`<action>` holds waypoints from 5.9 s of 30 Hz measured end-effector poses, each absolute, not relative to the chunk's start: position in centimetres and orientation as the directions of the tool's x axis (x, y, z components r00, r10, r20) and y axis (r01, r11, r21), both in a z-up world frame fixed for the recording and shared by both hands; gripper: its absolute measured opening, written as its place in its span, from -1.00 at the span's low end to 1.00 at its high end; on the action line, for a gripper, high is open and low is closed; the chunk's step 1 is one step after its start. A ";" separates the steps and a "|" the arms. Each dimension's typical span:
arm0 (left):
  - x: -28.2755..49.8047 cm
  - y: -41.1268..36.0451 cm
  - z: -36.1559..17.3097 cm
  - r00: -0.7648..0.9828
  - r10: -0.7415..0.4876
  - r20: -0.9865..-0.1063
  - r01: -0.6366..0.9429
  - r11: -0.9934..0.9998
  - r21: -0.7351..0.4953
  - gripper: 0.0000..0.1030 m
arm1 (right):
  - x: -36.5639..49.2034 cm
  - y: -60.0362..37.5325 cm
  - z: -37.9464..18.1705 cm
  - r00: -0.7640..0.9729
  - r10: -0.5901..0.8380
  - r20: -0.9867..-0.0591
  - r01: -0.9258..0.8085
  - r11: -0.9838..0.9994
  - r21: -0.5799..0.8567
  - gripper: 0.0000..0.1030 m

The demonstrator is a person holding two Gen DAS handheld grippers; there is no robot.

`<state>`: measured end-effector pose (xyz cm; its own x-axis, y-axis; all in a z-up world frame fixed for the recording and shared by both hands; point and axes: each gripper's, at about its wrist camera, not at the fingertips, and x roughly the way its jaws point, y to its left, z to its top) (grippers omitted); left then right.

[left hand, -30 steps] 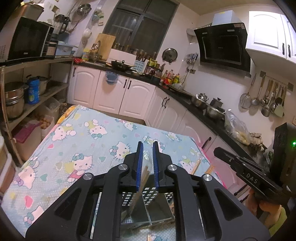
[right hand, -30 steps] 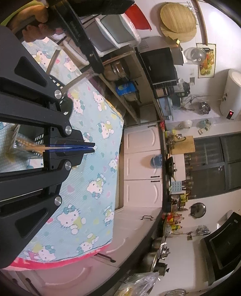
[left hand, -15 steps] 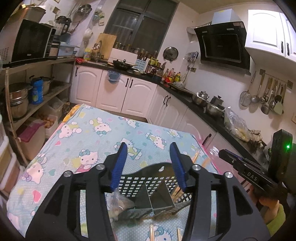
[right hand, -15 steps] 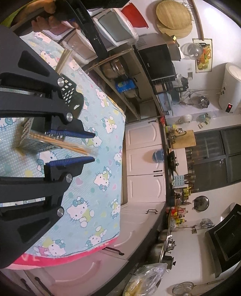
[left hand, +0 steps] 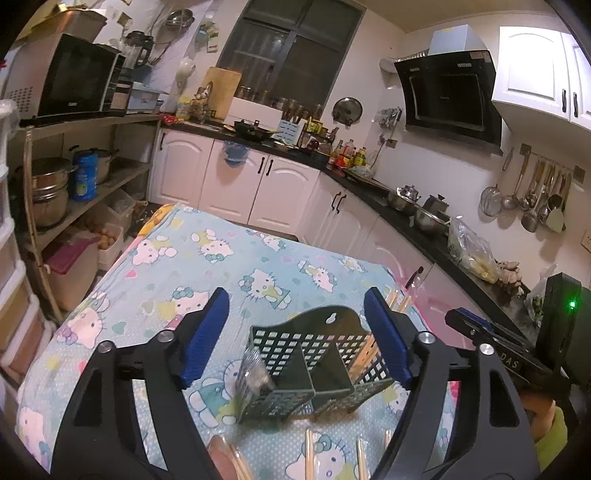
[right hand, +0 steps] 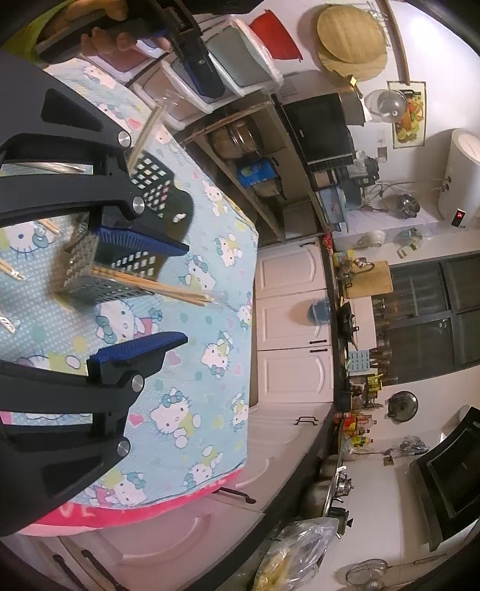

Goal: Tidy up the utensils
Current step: 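Withdraw both tools from the holder toward the wrapped chopsticks on the cloth, then close the left tool on a wrapped chopstick while the right tool grasps another, then lift the chopsticks with both tools and carry them above the holder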

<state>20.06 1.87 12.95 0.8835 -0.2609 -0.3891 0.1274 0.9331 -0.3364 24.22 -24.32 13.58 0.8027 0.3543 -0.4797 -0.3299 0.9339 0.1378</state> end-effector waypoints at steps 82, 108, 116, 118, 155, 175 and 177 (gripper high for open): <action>21.1 6.3 -5.2 0.604 -0.389 -0.695 -0.074 0.842 -0.535 -0.46 | 19.7 -21.3 -2.8 0.552 0.342 -0.761 -0.355 0.921 0.157 0.01; 21.9 6.8 -5.7 0.622 -0.353 -0.699 -0.082 0.858 -0.506 -0.96 | 22.8 -17.4 -3.2 0.508 0.341 -0.791 -0.378 0.913 0.150 -0.83; 19.9 7.4 -3.5 0.664 -0.348 -0.662 -0.044 0.866 -0.499 -0.99 | 21.9 -16.5 -0.2 0.541 0.414 -0.732 -0.430 0.884 0.182 -0.84; 19.3 7.4 -2.4 0.678 -0.345 -0.648 -0.025 0.871 -0.490 -0.99 | 21.7 -16.2 0.6 0.551 0.428 -0.717 -0.440 0.878 0.186 -0.85; 15.9 0.4 10.3 0.795 -0.437 -0.421 0.260 0.872 -0.414 -1.00 | 15.7 -22.3 11.9 0.789 0.433 -0.436 -0.415 0.899 0.143 -0.86; 17.3 -2.1 16.8 0.829 -0.469 -0.303 0.342 0.855 -0.389 -1.00 | 16.5 -23.6 15.7 0.830 0.440 -0.342 -0.421 0.897 0.132 -0.87; 17.5 -2.3 17.4 0.832 -0.472 -0.291 0.349 0.854 -0.385 -1.00 | 16.7 -23.7 16.1 0.831 0.443 -0.335 -0.425 0.896 0.132 -0.87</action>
<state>17.47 -2.34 17.36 0.8322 -0.4718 -0.2913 0.3493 0.8541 -0.3853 16.68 -23.69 16.08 0.8314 0.4433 -0.3350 -0.4245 0.8958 0.1318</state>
